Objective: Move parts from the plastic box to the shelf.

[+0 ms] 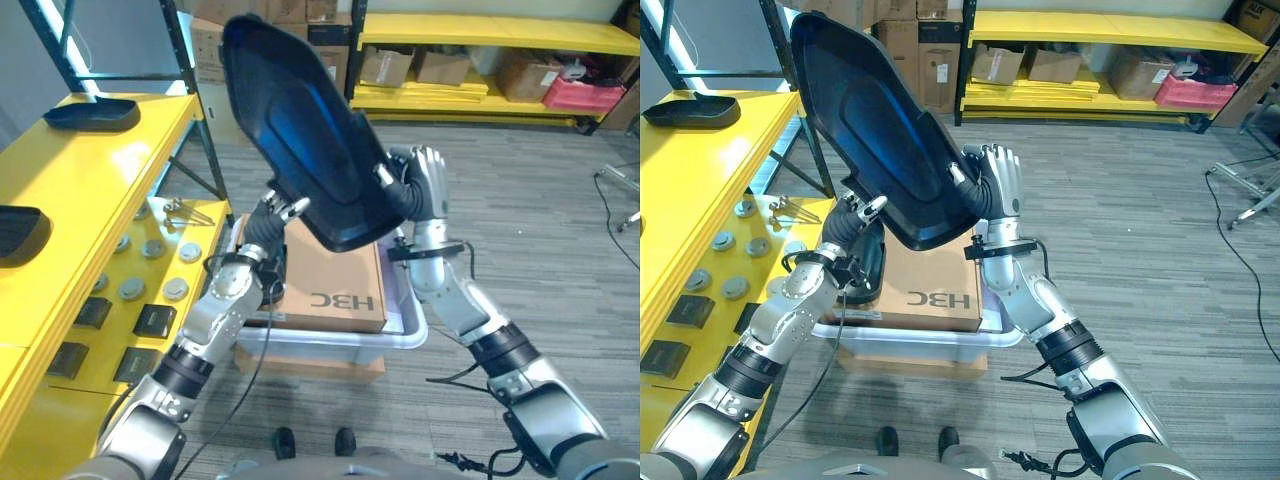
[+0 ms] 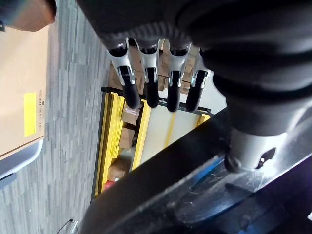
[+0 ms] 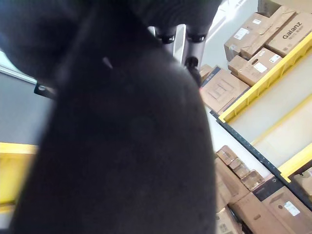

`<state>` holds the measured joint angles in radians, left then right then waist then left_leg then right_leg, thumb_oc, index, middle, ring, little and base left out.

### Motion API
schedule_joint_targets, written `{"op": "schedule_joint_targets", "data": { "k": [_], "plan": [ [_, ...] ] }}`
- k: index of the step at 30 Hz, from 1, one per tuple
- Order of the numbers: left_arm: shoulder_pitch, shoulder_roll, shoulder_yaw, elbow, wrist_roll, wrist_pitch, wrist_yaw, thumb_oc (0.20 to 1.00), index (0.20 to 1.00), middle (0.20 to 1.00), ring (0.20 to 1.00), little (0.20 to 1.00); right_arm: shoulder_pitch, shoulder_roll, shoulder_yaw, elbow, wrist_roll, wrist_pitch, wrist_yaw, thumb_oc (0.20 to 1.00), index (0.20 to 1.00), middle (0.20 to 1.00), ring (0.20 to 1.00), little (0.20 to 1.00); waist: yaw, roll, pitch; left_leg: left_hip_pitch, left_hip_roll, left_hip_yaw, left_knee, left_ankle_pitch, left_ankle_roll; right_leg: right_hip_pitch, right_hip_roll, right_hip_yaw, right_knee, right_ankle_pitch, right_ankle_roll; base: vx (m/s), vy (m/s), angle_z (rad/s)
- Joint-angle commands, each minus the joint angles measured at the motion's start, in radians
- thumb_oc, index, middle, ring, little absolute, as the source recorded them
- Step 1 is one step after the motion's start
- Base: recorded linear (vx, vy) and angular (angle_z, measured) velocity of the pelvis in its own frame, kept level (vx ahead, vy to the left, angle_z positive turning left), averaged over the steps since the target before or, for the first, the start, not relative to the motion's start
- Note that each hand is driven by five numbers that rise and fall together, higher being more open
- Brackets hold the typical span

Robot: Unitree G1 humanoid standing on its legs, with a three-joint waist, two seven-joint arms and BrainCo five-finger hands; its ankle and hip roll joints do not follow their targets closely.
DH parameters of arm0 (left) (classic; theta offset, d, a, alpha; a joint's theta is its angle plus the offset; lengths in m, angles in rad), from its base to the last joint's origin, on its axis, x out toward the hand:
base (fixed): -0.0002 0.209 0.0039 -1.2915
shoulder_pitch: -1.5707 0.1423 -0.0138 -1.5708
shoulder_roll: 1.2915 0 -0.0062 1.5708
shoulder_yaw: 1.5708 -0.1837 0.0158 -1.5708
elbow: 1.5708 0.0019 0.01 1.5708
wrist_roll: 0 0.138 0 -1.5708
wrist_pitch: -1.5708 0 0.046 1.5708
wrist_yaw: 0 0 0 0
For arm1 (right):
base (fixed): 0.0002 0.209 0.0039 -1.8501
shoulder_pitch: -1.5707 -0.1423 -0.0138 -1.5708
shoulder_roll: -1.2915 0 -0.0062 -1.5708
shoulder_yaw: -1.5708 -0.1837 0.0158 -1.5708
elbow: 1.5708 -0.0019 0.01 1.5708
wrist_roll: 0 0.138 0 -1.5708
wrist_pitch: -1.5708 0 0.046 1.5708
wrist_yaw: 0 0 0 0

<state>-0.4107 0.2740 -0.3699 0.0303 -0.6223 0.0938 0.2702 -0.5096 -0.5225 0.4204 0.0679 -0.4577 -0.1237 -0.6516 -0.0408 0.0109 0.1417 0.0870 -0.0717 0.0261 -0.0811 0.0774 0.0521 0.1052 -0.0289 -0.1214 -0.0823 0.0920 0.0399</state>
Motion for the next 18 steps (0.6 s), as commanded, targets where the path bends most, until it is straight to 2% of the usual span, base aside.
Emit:
{"op": "schedule_joint_targets", "data": {
  "k": [1,5,6,7,8,10,11,12,14,17,18],
  "plan": [
    [-0.177,-0.044,-0.009,0.111,0.017,-0.058,-0.051,0.2,0.2,0.2,0.2,0.2,-0.045,0.077,0.083,-0.1,0.048,-0.201,0.056,0.2,0.2,0.2,0.2,0.2,0.018,-0.028,-0.045,0.048,0.044,0.029,-0.006,-0.114,-0.022,0.022,-0.043,-0.008,-0.005,-0.053,0.066,-0.01,-0.034,0.0],
    [-0.165,-0.073,-0.039,0.073,-0.109,-0.105,-0.149,0.2,0.2,0.2,0.2,0.2,-0.03,0.12,0.114,-0.111,0.096,-0.195,0.061,0.2,0.2,0.2,0.2,0.2,0.023,-0.028,-0.041,0.045,0.044,0.025,-0.006,-0.115,-0.021,0.022,-0.045,-0.012,-0.005,-0.053,0.065,-0.01,-0.037,0.0],
    [-0.16,-0.075,-0.048,0.055,-0.131,-0.113,-0.207,0.2,0.2,0.2,0.2,0.2,-0.028,0.132,0.122,-0.108,0.116,-0.221,0.078,0.2,0.2,0.2,0.2,0.2,0.024,-0.028,-0.04,0.046,0.043,0.023,-0.006,-0.117,-0.019,0.022,-0.046,-0.011,-0.005,-0.054,0.065,0.0,-0.042,0.0],
    [-0.154,-0.073,-0.06,0.026,-0.129,-0.092,-0.206,0.2,0.2,0.2,0.2,0.2,-0.024,0.138,0.128,-0.113,0.144,-0.243,0.099,0.2,0.2,0.2,0.2,0.2,0.026,-0.027,-0.038,0.045,0.044,0.022,-0.006,-0.116,-0.02,0.022,-0.045,-0.01,-0.005,-0.053,0.063,-0.01,-0.047,0.0],
    [-0.151,-0.069,-0.07,0.022,-0.129,-0.098,-0.205,0.2,0.2,0.2,0.2,0.2,-0.022,0.141,0.132,-0.121,0.165,-0.254,0.125,0.2,0.2,0.2,0.2,0.2,0.025,-0.027,-0.037,0.044,0.044,0.022,-0.006,-0.116,-0.02,0.022,-0.045,-0.011,-0.005,-0.053,0.064,-0.01,-0.037,0.0],
    [-0.14,-0.054,-0.08,0.015,-0.128,-0.149,-0.226,0.2,0.2,0.2,0.2,0.2,-0.017,0.148,0.151,-0.148,0.231,-0.298,0.202,0.2,0.2,0.2,0.2,0.2,0.031,-0.027,-0.033,0.044,0.044,0.018,-0.006,-0.114,-0.02,0.023,-0.046,-0.016,-0.005,-0.055,0.061,-0.01,-0.041,0.0],
    [-0.137,-0.049,-0.081,0.01,-0.128,-0.161,-0.226,0.2,0.2,0.2,0.2,0.2,-0.015,0.148,0.156,-0.155,0.244,-0.307,0.223,0.2,0.2,0.2,0.2,0.2,0.033,-0.027,-0.033,0.043,0.044,0.016,-0.006,-0.113,-0.02,0.024,-0.046,-0.017,-0.005,-0.055,0.061,0.01,-0.054,0.01],
    [-0.123,-0.038,-0.076,-0.004,-0.118,-0.208,-0.217,0.2,0.2,0.2,0.2,0.2,-0.009,0.151,0.166,-0.165,0.299,-0.335,0.273,0.2,0.2,0.2,0.2,0.2,0.041,-0.027,-0.032,0.043,0.044,0.011,-0.006,-0.111,-0.021,0.026,-0.046,-0.021,-0.005,-0.056,0.058,0.02,-0.047,0.02],
    [-0.084,-0.017,-0.05,-0.042,-0.076,-0.256,-0.187,0.2,0.2,0.2,0.2,0.2,0.006,0.155,0.175,-0.19,0.379,-0.356,0.345,0.2,0.2,0.2,0.2,0.2,0.057,-0.028,-0.032,0.04,0.048,0.003,-0.006,-0.104,-0.026,0.028,-0.046,-0.034,-0.005,-0.059,0.054,0.01,-0.069,0.02],
    [-0.038,0.02,-0.013,-0.088,-0.017,-0.308,-0.153,0.2,0.2,0.2,0.2,0.2,0.023,0.162,0.182,-0.22,0.443,-0.358,0.408,0.2,0.2,0.2,0.2,0.2,0.079,-0.028,-0.024,0.036,0.053,-0.009,-0.006,-0.091,-0.031,0.032,-0.047,-0.057,-0.004,-0.062,0.046,-0.02,-0.073,0.13],
    [0.002,0.044,0.022,-0.133,0.043,-0.337,-0.12,0.2,0.2,0.2,0.2,0.2,0.035,0.169,0.186,-0.236,0.475,-0.357,0.438,0.2,0.2,0.2,0.2,0.2,0.104,-0.027,-0.013,0.029,0.057,-0.019,-0.006,-0.08,-0.035,0.034,-0.047,-0.081,0.001,-0.065,0.039,-0.05,-0.108,0.29]
  ]
}}
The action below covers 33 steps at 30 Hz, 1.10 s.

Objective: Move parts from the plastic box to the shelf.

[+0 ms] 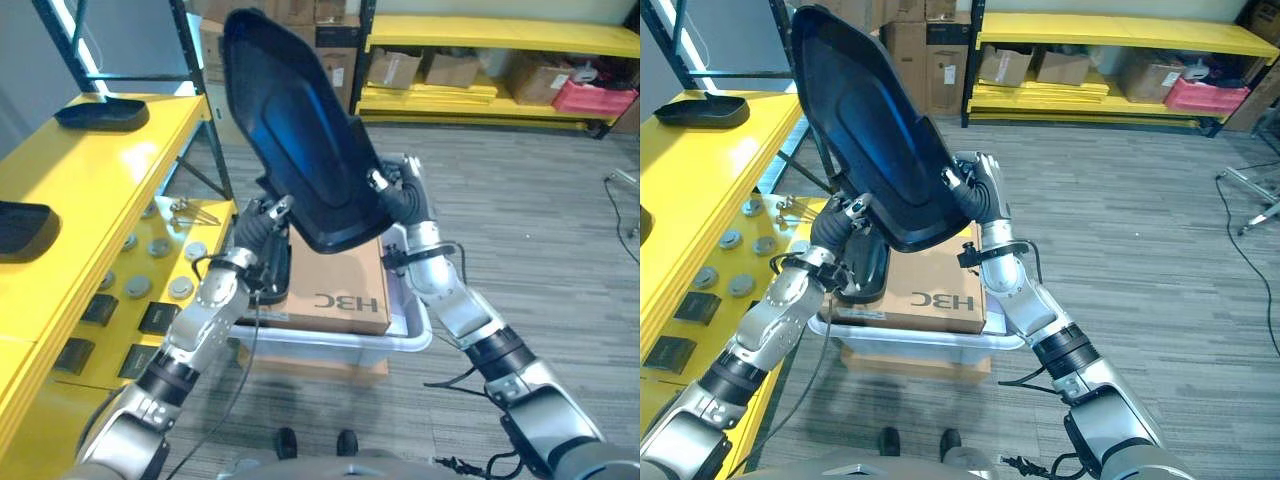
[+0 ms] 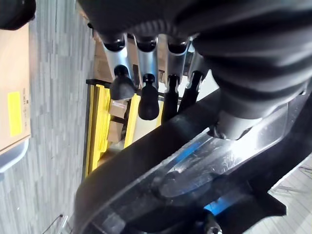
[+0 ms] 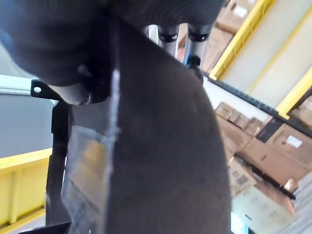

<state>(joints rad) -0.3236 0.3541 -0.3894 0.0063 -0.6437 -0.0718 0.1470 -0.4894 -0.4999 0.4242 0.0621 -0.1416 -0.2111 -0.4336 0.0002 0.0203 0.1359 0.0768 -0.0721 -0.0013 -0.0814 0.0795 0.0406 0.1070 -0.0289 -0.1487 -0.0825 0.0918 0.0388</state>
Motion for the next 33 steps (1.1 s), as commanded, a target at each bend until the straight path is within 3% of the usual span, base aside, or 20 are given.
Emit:
{"op": "schedule_joint_targets", "data": {
  "k": [1,3,5,8,9,10,11,14,17,19,20,21,24,25,26,28,29,30,33],
  "plan": [
    [-0.055,-0.02,0.066,-0.139,0.113,-0.186,0.026,0.2,0.2,0.2,0.2,0.2,0.024,0.151,0.186,-0.241,0.19,-0.266,0.241,0.2,0.2,0.2,0.2,0.2,0.077,-0.036,-0.001,0.032,0.061,-0.006,-0.006,-0.072,-0.028,0.037,-0.047,-0.074,0.004,-0.069,0.034,-0.05,-0.098,0.41],
    [-0.025,-0.001,0.095,-0.17,0.159,-0.188,0.056,0.2,0.2,0.2,0.2,0.2,0.027,0.161,0.192,-0.241,0.202,-0.27,0.258,0.2,0.2,0.2,0.2,0.2,0.095,-0.035,0.006,0.024,0.064,-0.025,-0.006,-0.059,-0.035,0.042,-0.046,-0.094,0.007,-0.074,0.028,-0.02,-0.055,0.43],
    [0.054,0.036,0.162,-0.217,0.253,-0.199,0.089,0.2,0.2,0.2,0.2,0.2,0.033,0.18,0.203,-0.241,0.223,-0.251,0.289,0.2,0.2,0.2,0.2,0.2,0.142,-0.028,0.022,0.004,0.076,-0.046,-0.006,-0.032,-0.057,0.052,-0.049,-0.139,0.017,-0.085,0.016,0.0,-0.012,0.45],
    [0.115,0.058,0.213,-0.246,0.282,-0.21,0.097,0.2,0.2,0.2,0.2,0.2,0.044,0.186,0.205,-0.244,0.236,-0.243,0.318,0.2,0.2,0.2,0.2,0.2,0.166,-0.017,0.032,-0.02,0.101,-0.011,-0.006,0.0,-0.085,0.063,-0.06,-0.199,0.034,-0.097,0.011,-0.01,0.048,0.57],
    [0.131,0.062,0.228,-0.254,0.292,-0.212,0.084,0.2,0.2,0.2,0.2,0.2,0.05,0.188,0.202,-0.252,0.234,-0.231,0.317,0.2,0.2,0.2,0.2,0.2,0.171,-0.013,0.04,-0.024,0.116,0.021,-0.005,0.009,-0.094,0.07,-0.066,-0.222,0.047,-0.105,0.011,-0.07,0.131,1.37],
    [0.159,0.072,0.256,-0.269,0.306,-0.211,0.057,0.2,0.2,0.2,0.2,0.2,0.069,0.192,0.19,-0.259,0.223,-0.213,0.324,0.2,0.2,0.2,0.2,0.2,0.168,-0.004,0.055,-0.038,0.161,0.13,0.003,0.04,-0.107,0.077,-0.085,-0.295,0.08,-0.111,0.015,-0.06,0.114,1.65],
    [0.162,0.072,0.257,-0.269,0.309,-0.211,0.055,0.2,0.2,0.2,0.2,0.2,0.07,0.192,0.189,-0.26,0.222,-0.213,0.325,0.2,0.2,0.2,0.2,0.2,0.166,-0.003,0.055,-0.039,0.164,0.136,0.003,0.042,-0.108,0.077,-0.086,-0.299,0.081,-0.111,0.015,-0.07,0.131,1.86],
    [0.2,0.107,0.284,-0.262,0.394,-0.241,-0.008,0.2,0.2,0.2,0.2,0.2,0.118,0.171,0.174,-0.25,0.209,-0.259,0.306,0.2,0.2,0.2,0.2,0.2,0.131,0.002,0.067,-0.011,0.243,0.391,0.007,0.062,-0.141,0.107,-0.122,-0.414,0.108,-0.117,0.046,-0.01,0.155,1.47],
    [0.202,0.143,0.283,-0.241,0.502,-0.273,0.047,0.2,0.2,0.2,0.2,0.2,0.152,0.155,0.171,-0.234,0.255,-0.316,0.308,0.2,0.2,0.2,0.2,0.2,0.103,0.007,0.052,-0.006,0.274,0.514,0.006,0.084,-0.154,0.118,-0.138,-0.475,0.118,-0.108,0.061,-0.02,0.212,2.1],
    [0.204,0.176,0.3,-0.256,0.557,-0.277,0.084,0.2,0.2,0.2,0.2,0.2,0.172,0.152,0.173,-0.209,0.267,-0.387,0.316,0.2,0.2,0.2,0.2,0.2,0.119,0.019,0.036,-0.032,0.264,0.494,0.004,0.085,-0.149,0.133,-0.161,-0.484,0.161,-0.14,0.07,0.1,0.387,1.36],
    [0.205,0.182,0.305,-0.259,0.571,-0.276,0.086,0.2,0.2,0.2,0.2,0.2,0.175,0.153,0.172,-0.205,0.271,-0.392,0.313,0.721,0.721,0.721,0.721,0.721,0.125,0.021,0.033,-0.037,0.257,0.484,0.004,0.082,-0.145,0.138,-0.167,-0.481,0.169,-0.144,0.071,0.12,0.333,0.32],
    [0.203,0.19,0.307,-0.263,0.567,-0.277,0.079,0.2,0.2,0.2,0.2,0.2,0.177,0.156,0.17,-0.202,0.276,-0.393,0.306,1.0,1.0,1.0,1.0,1.0,0.132,0.022,0.03,-0.045,0.247,0.471,0.003,0.077,-0.136,0.145,-0.18,-0.477,0.191,-0.153,0.075,0.09,0.232,0.26],
    [0.163,0.215,0.295,-0.272,0.569,-0.278,0.069,0.2,0.2,0.2,0.2,0.2,0.187,0.169,0.143,-0.19,0.274,-0.375,0.261,1.0,1.0,1.0,1.0,1.0,0.135,0.019,0.034,-0.054,0.19,0.432,-0.001,0.049,-0.096,0.12,-0.279,-0.449,0.39,-0.062,0.127,0.13,0.284,0.4],
    [0.129,0.217,0.272,-0.268,0.599,-0.265,0.094,0.2,0.2,0.2,0.2,0.2,0.189,0.177,0.131,-0.171,0.245,-0.357,0.188,1.0,1.0,1.0,1.0,1.0,0.11,0.018,0.051,-0.044,0.153,0.397,-0.004,0.025,-0.067,0.048,-0.325,-0.354,0.554,-0.007,0.157,0.13,0.289,0.72],
    [0.123,0.218,0.267,-0.263,0.603,-0.265,0.1,0.2,0.2,0.2,0.2,0.2,0.191,0.177,0.128,-0.166,0.247,-0.351,0.174,1.0,1.0,1.0,1.0,1.0,0.101,0.017,0.056,-0.041,0.146,0.386,-0.005,0.019,-0.062,0.021,-0.319,-0.323,0.58,-0.007,0.159,0.13,0.247,0.94],
    [0.098,0.22,0.25,-0.243,0.626,-0.255,0.142,0.2,0.2,0.2,0.2,0.2,0.202,0.172,0.115,-0.15,0.236,-0.324,0.112,1.0,1.0,1.0,1.0,1.0,0.065,0.019,0.071,-0.03,0.134,0.342,-0.006,0.004,-0.051,-0.067,-0.263,-0.229,0.607,-0.034,0.144,0.06,0.041,0.87],
    [0.083,0.225,0.243,-0.225,0.648,-0.255,0.186,0.2,0.2,0.2,0.2,0.2,0.226,0.16,0.09,-0.132,0.24,-0.316,0.08,1.0,1.0,1.0,1.0,1.0,0.031,0.026,0.075,-0.026,0.137,0.309,-0.006,0.015,-0.048,-0.12,-0.186,-0.189,0.526,-0.034,0.106,0.07,-0.053,0.63],
    [0.075,0.227,0.244,-0.218,0.66,-0.25,0.206,0.2,0.2,0.2,0.2,0.2,0.253,0.148,0.064,-0.13,0.233,-0.306,0.075,1.0,1.0,1.0,1.0,1.0,0.007,0.024,0.074,-0.017,0.131,0.277,-0.006,0.007,-0.051,-0.136,-0.148,-0.166,0.441,-0.044,0.096,0.09,-0.108,0.53],
    [0.069,0.216,0.262,-0.211,0.657,-0.222,0.227,0.2,0.2,0.2,0.2,0.2,0.34,0.117,-0.025,-0.129,0.246,-0.245,0.086,1.0,1.0,1.0,1.0,1.0,-0.06,0.011,0.064,0.003,0.107,0.194,-0.006,-0.037,-0.044,-0.144,-0.091,-0.079,0.198,-0.026,0.09,0.14,-0.106,1.54]
  ]
}}
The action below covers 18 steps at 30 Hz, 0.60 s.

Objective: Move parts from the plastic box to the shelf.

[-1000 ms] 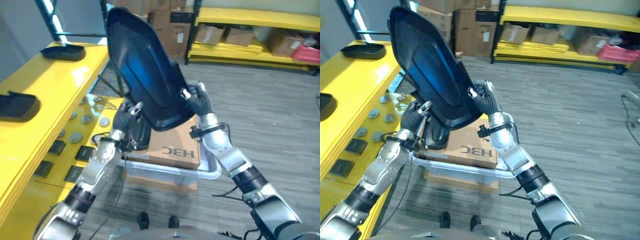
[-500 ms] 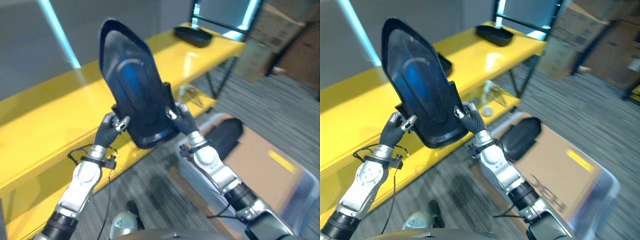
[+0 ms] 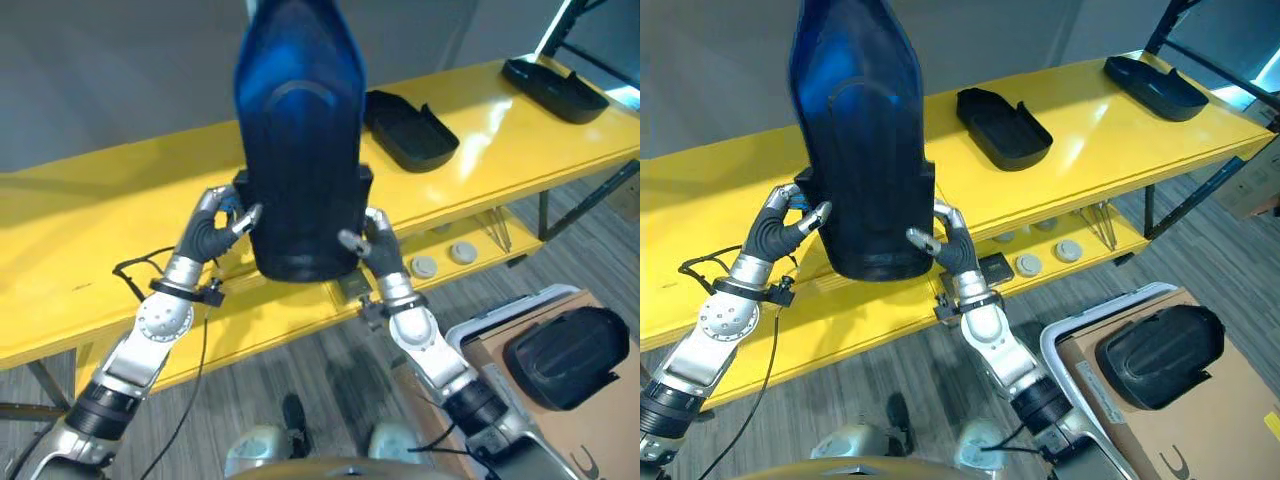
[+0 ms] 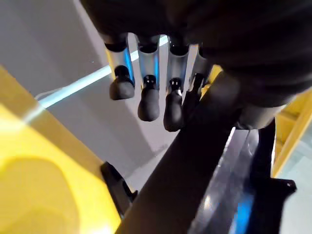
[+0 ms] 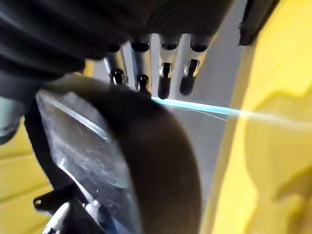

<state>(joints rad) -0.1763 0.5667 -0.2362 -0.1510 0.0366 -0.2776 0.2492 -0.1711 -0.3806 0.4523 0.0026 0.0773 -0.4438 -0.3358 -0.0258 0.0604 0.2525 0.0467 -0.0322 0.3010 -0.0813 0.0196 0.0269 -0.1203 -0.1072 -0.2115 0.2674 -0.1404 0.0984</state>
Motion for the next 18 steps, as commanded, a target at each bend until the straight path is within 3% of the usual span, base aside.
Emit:
{"op": "schedule_joint_targets", "data": {
  "k": [1,3,7,10,11,13,14,15,18],
  "plan": [
    [-0.073,-0.003,0.115,-0.051,-0.019,-0.015,0.124,0.2,0.2,0.2,0.2,0.2,0.031,-0.007,-0.069,-0.055,0.049,0.004,-0.01,1.0,1.0,1.0,1.0,1.0,-0.042,-0.031,-0.054,0.039,0.065,-0.119,-0.006,0.016,-0.033,0.103,0.003,0.001,-0.18,0.195,0.027,0.09,-0.095,1.7],
    [-0.051,-0.011,0.133,-0.05,-0.013,-0.011,0.128,0.2,0.2,0.2,0.2,0.2,0.054,-0.002,-0.106,0.004,0.077,0.023,0.003,1.0,1.0,1.0,1.0,1.0,-0.042,-0.038,-0.069,0.032,0.059,-0.129,-0.006,0.012,-0.041,0.14,0.015,0.005,-0.248,0.201,0.018,0.07,-0.144,1.23],
    [0.032,-0.041,0.177,-0.058,-0.013,-0.015,0.129,0.2,0.2,0.2,0.2,0.2,0.118,0.013,-0.159,0.104,0.099,0.105,0.003,1.0,1.0,1.0,1.0,1.0,-0.035,-0.048,-0.08,0.027,0.047,-0.137,-0.006,0.005,-0.051,0.202,0.033,0.013,-0.338,0.208,0.002,0.07,-0.159,0.12],
    [0.082,-0.056,0.203,-0.048,-0.026,-0.028,0.139,0.2,0.2,0.2,0.2,0.2,0.153,0.015,-0.184,0.198,0.075,0.144,0.071,1.0,1.0,1.0,1.0,1.0,-0.034,-0.047,-0.079,0.023,0.045,-0.127,-0.006,0.005,-0.059,0.215,0.037,0.014,-0.355,0.198,-0.008,0.06,-0.07,-0.01],
    [0.113,-0.06,0.221,-0.041,-0.037,-0.037,0.144,0.2,0.2,0.2,0.2,0.2,0.174,0.016,-0.187,0.266,0.081,0.169,0.133,1.0,1.0,1.0,1.0,1.0,-0.033,-0.048,-0.075,0.03,0.04,-0.116,-0.006,0.0,-0.059,0.219,0.036,0.015,-0.355,0.189,-0.015,0.09,-0.074,-0.36],
    [0.159,-0.068,0.244,-0.013,-0.077,-0.088,0.144,0.2,0.2,0.2,0.2,0.2,0.189,0.004,-0.18,0.489,0.069,0.129,0.25,1.0,1.0,1.0,1.0,1.0,-0.008,-0.069,-0.046,-0.037,0.021,-0.178,0.149,-0.034,-0.064,0.228,0.02,0.047,-0.352,0.202,-0.031,0.09,-0.035,-0.33],
    [0.171,-0.073,0.258,-0.012,-0.084,-0.086,0.127,0.2,0.2,0.2,0.2,0.2,0.18,-0.001,-0.175,0.555,0.065,0.142,0.272,1.0,1.0,1.0,1.0,1.0,-0.002,-0.07,-0.043,-0.034,0.049,-0.193,0.148,-0.03,-0.074,0.225,0.017,0.052,-0.349,0.201,-0.029,0.03,0.031,-0.22],
    [0.172,-0.073,0.258,-0.013,-0.085,-0.085,0.127,0.2,0.2,0.2,0.2,0.2,0.18,-0.001,-0.175,0.555,0.065,0.142,0.272,1.0,1.0,1.0,1.0,1.0,-0.002,-0.07,-0.043,-0.033,0.049,-0.193,0.147,-0.03,-0.074,0.225,0.018,0.052,-0.349,0.201,-0.029,0.03,0.082,-0.3],
    [0.166,-0.085,0.264,-0.001,-0.079,-0.072,0.115,0.2,0.2,0.2,0.2,0.2,0.181,-0.006,-0.175,0.625,0.055,0.172,0.274,1.0,1.0,1.0,1.0,1.0,-0.018,-0.061,-0.053,0.017,0.099,-0.142,0.075,-0.001,-0.091,0.232,0.006,0.032,-0.351,0.196,-0.021,0.1,0.16,0.02]
  ]
}}
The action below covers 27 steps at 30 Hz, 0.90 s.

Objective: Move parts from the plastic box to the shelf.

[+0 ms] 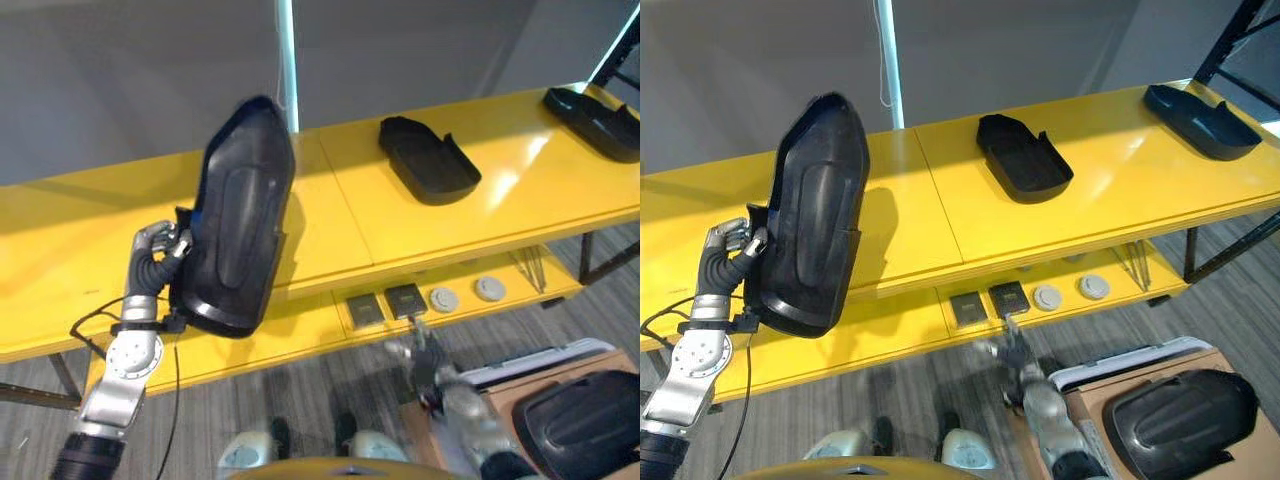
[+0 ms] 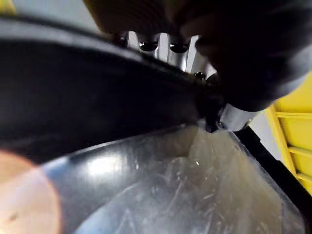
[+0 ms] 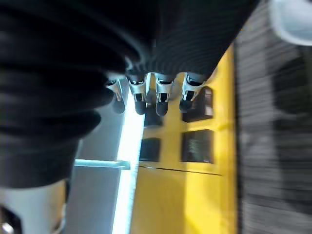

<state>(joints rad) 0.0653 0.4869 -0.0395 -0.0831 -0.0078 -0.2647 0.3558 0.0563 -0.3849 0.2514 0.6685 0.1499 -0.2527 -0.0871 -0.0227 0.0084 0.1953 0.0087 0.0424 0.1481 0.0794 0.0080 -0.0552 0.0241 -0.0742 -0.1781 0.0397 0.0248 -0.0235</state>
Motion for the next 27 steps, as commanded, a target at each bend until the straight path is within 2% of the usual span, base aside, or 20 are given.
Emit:
{"op": "schedule_joint_targets", "data": {
  "k": [1,5,6,10,11,14,19,22,27],
  "plan": [
    [-0.09,-0.001,0.06,-0.063,-0.042,-0.071,0.007,0.2,0.2,0.2,0.2,0.2,-0.046,0.002,0.026,-0.004,-0.017,0.001,0.033,1.0,1.0,1.0,1.0,1.0,-0.026,0.0,-0.004,0.075,0.031,0.02,-0.126,0.019,-0.012,0.088,-0.034,-0.007,-0.121,0.028,0.108,0.11,0.134,0.22],
    [-0.129,0.011,0.041,-0.038,-0.054,-0.048,-0.007,0.2,0.2,0.2,0.2,0.2,-0.047,0.015,0.012,0.107,0.039,0.01,0.051,1.0,1.0,1.0,1.0,1.0,-0.03,0.009,-0.014,0.099,0.037,0.021,-0.163,0.023,-0.012,0.093,-0.046,-0.012,-0.119,0.033,0.123,0.12,0.058,0.08],
    [-0.165,0.02,0.027,-0.031,-0.075,-0.003,-0.014,0.2,0.2,0.2,0.2,0.2,-0.052,0.03,0.005,0.192,0.001,0.019,0.092,1.0,1.0,1.0,1.0,1.0,-0.03,0.011,-0.021,0.109,0.031,0.016,-0.167,0.002,-0.005,0.095,-0.056,-0.014,-0.122,0.038,0.138,0.17,0.031,0.18],
    [-0.18,0.017,0.015,-0.007,-0.101,0.024,0.0,0.2,0.2,0.2,0.2,0.2,-0.044,0.042,0.014,0.227,-0.019,0.037,0.126,1.0,1.0,1.0,1.0,1.0,-0.032,0.011,-0.024,0.112,0.03,0.014,-0.167,-0.007,-0.001,0.096,-0.059,-0.013,-0.126,0.04,0.142,0.11,0.001,0.08],
    [-0.195,0.013,0.007,0.01,-0.128,0.046,0.02,0.2,0.2,0.2,0.2,0.2,-0.039,0.047,0.022,0.253,-0.01,0.067,0.173,1.0,1.0,1.0,1.0,1.0,-0.035,0.009,-0.025,0.113,0.029,0.016,-0.167,-0.011,0.001,0.096,-0.06,-0.011,-0.127,0.039,0.144,0.12,-0.015,0.03],
    [-0.229,-0.01,-0.011,0.047,-0.15,0.091,0.074,0.2,0.2,0.2,0.2,0.2,-0.038,0.057,0.038,0.28,-0.001,0.124,0.232,1.0,1.0,1.0,1.0,1.0,-0.041,0.007,-0.02,0.108,0.032,0.021,-0.167,-0.01,0.001,0.089,-0.061,-0.009,-0.127,0.038,0.146,0.1,-0.027,0.0],
    [-0.299,-0.043,-0.043,0.127,-0.151,0.138,0.145,0.2,0.2,0.2,0.2,0.2,-0.05,0.053,0.071,0.311,-0.015,0.135,0.255,1.0,1.0,1.0,1.0,1.0,-0.052,0.006,-0.002,0.081,0.043,0.029,-0.167,0.002,-0.006,0.064,-0.056,-0.002,-0.127,0.037,0.145,0.0,-0.036,-0.09],
    [-0.434,-0.065,-0.098,0.252,-0.136,0.139,0.256,0.2,0.2,0.2,0.2,0.2,-0.099,0.04,0.116,0.328,0.021,0.154,0.267,1.0,1.0,1.0,1.0,1.0,-0.074,0.009,0.056,0.024,0.056,0.035,-0.167,0.027,-0.014,0.007,-0.048,0.019,-0.126,0.044,0.138,-0.16,-0.048,-0.05],
    [-0.547,-0.044,-0.112,0.356,-0.102,0.18,0.33,0.2,0.2,0.2,0.2,0.2,-0.142,0.032,0.136,0.321,0.043,0.197,0.276,1.0,1.0,1.0,1.0,1.0,-0.095,0.011,0.113,-0.015,0.058,0.044,-0.167,0.046,-0.018,-0.031,-0.031,0.037,-0.124,0.046,0.127,-0.07,-0.032,-0.12]
  ]
}}
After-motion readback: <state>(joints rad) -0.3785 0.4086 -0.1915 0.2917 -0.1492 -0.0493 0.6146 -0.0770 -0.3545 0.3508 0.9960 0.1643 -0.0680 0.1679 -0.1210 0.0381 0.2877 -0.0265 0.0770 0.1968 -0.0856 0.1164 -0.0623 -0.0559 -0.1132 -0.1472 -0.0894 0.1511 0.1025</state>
